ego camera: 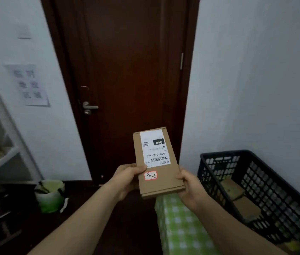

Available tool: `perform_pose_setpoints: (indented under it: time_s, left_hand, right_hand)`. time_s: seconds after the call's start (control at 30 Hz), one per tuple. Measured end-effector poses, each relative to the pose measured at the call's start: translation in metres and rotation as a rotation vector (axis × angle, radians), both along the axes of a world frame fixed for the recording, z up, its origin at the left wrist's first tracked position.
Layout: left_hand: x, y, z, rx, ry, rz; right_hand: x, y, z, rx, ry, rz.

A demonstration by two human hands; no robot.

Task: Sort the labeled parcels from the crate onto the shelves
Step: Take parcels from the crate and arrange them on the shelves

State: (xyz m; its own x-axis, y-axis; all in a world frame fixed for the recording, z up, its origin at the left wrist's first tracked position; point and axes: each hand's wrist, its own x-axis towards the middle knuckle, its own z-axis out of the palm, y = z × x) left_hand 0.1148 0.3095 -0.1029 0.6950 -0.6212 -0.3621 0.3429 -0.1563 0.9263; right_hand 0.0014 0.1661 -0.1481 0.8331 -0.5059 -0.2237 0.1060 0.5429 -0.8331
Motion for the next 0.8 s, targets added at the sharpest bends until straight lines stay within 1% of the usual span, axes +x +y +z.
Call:
perform_pose_setpoints:
  time_s: [0.1,0.17,0.23,0.27,0.3,0.33,0.37,0.4,0.43,0.47,0.5,0.53,0.57,0.6,0.63,0.67,0.7,0.73,0.77,0.8]
  left_hand:
    - [0.004,0.042,0.012,-0.046,-0.055,0.065]
    - [0.008,0.063,0.018,-0.010,-0.086,0.094]
    - [0.011,0.080,0.028,0.067,-0.163,0.093]
    - [0.013,0.088,0.034,0.118,-0.220,0.072]
    - [0.014,0.095,0.040,0.192,-0.302,0.030]
    - [0.014,0.101,0.047,0.298,-0.408,-0.029]
    - [0.013,0.106,0.055,0.436,-0.537,-0.107]
    - [0.013,0.108,0.062,0.597,-0.681,-0.196]
    - [0.011,0.109,0.068,0.751,-0.822,-0.288]
    - [0.009,0.107,0.074,0.864,-0.941,-0.363]
    - [0.008,0.106,0.078,0.927,-1.014,-0.412]
    - [0.006,0.104,0.083,0.954,-1.049,-0.445]
    - [0.004,0.102,0.087,0.972,-1.074,-0.466]
    - [0.002,0.102,0.091,0.989,-1.121,-0.473]
    - [0.000,0.103,0.096,1.024,-1.201,-0.457]
    - [-0.001,0.105,0.098,1.067,-1.304,-0.394]
    - [-0.002,0.109,0.100,1.080,-1.409,-0.258]
    - [0.000,0.114,0.100,1.027,-1.471,-0.050]
    - [-0.001,0.119,0.099,0.914,-1.452,0.186]
    - [-0.002,0.123,0.097,0.765,-1.335,0.392]
  right_hand:
    - [0.011,0.021,0.012,-0.121,0.033,0.126]
    - [0.015,0.030,0.020,-0.211,0.065,0.182]
    - [0.020,0.033,0.032,-0.316,0.121,0.112]
    - [0.022,0.031,0.040,-0.425,0.149,0.038]
    - [0.023,0.028,0.049,-0.593,0.172,-0.027]
    - [0.024,0.026,0.060,-0.825,0.192,-0.060]
    - [0.027,0.024,0.069,-1.101,0.204,-0.039]
    - [0.029,0.025,0.078,-1.378,0.213,0.044]
    - [0.032,0.030,0.085,-1.609,0.219,0.172]
    - [0.036,0.038,0.090,-1.772,0.214,0.317]
    - [0.039,0.050,0.093,-1.872,0.209,0.457]
    - [0.043,0.063,0.093,-1.924,0.216,0.569]
    - [0.046,0.074,0.092,-1.941,0.216,0.648]
    - [0.049,0.082,0.088,-1.905,0.214,0.686]
    - [0.052,0.086,0.083,-1.814,0.198,0.685]
    - [0.054,0.087,0.079,-1.678,0.189,0.658]
    - [0.055,0.085,0.076,-1.504,0.181,0.618]
    - [0.057,0.082,0.074,-1.312,0.173,0.573]
    - [0.057,0.078,0.072,-1.121,0.155,0.525]
    - [0.058,0.074,0.070,-0.952,0.132,0.483]
